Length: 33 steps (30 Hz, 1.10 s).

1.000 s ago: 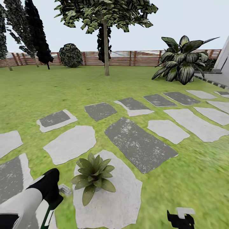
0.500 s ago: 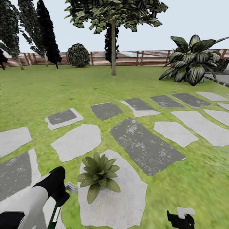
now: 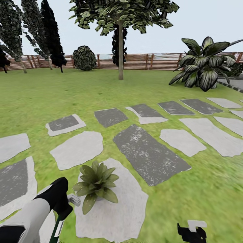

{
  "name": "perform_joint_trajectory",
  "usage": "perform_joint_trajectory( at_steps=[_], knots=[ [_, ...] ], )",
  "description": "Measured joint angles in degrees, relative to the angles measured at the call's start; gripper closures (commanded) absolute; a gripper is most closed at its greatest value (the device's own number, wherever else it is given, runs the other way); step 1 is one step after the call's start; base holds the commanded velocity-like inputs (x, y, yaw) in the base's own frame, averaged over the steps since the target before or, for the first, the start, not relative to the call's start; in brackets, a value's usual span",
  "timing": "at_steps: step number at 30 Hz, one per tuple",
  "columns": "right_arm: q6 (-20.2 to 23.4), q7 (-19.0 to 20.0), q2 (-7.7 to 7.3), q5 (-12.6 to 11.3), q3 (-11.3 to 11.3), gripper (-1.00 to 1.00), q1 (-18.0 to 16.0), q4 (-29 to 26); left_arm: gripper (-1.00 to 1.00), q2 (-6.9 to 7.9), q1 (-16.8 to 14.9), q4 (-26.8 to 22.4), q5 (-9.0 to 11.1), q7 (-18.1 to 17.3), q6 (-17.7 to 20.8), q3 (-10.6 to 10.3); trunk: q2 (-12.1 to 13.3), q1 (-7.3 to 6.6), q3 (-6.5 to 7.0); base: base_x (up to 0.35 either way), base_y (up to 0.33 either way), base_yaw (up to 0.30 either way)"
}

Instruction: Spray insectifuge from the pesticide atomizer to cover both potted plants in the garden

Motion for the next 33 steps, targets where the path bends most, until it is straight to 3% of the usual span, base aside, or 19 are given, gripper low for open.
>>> perform_joint_trajectory(
  at_steps=[6, 18, 28, 31, 33],
  knots=[
    [0.0, 0.0, 0.02, 0.0, 0.0, -1.0, -0.01, 0.02, 1.0, -0.46, 0.03, -0.01, 0.11, 0.0, -0.03, 0.06, 0.0, -0.02, 0.0, 0.068, -0.272, 0.263],
    [0.01, 0.0, 0.0, 0.0, 0.0, -1.0, 0.01, 0.05, 1.0, -0.37, 0.26, 0.01, 0.0, 0.08, -0.25, 0.2, 0.0, 0.01, 0.0, -0.144, -0.24, 0.029],
    [0.02, 0.01, 0.02, 0.0, -0.01, -1.0, 0.0, 0.03, 1.0, 0.18, -0.05, -0.08, 0.65, -0.11, 0.02, 0.39, 0.0, -0.02, 0.0, 0.019, -0.193, 0.24],
    [0.03, 0.02, 0.0, 0.0, 0.0, -1.0, 0.01, 0.03, 1.0, -0.01, -0.72, -0.24, 0.32, -1.7, 0.07, 0.26, 0.0, -0.01, 0.0, 0.026, -0.02, 0.065],
    [0.03, 0.02, 0.0, 0.01, 0.0, -1.0, 0.02, 0.04, 1.0, -0.28, -3.23, -1.06, 0.1, -5.38, -0.03, 0.11, 0.0, -0.01, 0.01, 0.005, -0.004, 0.014]
  ],
)
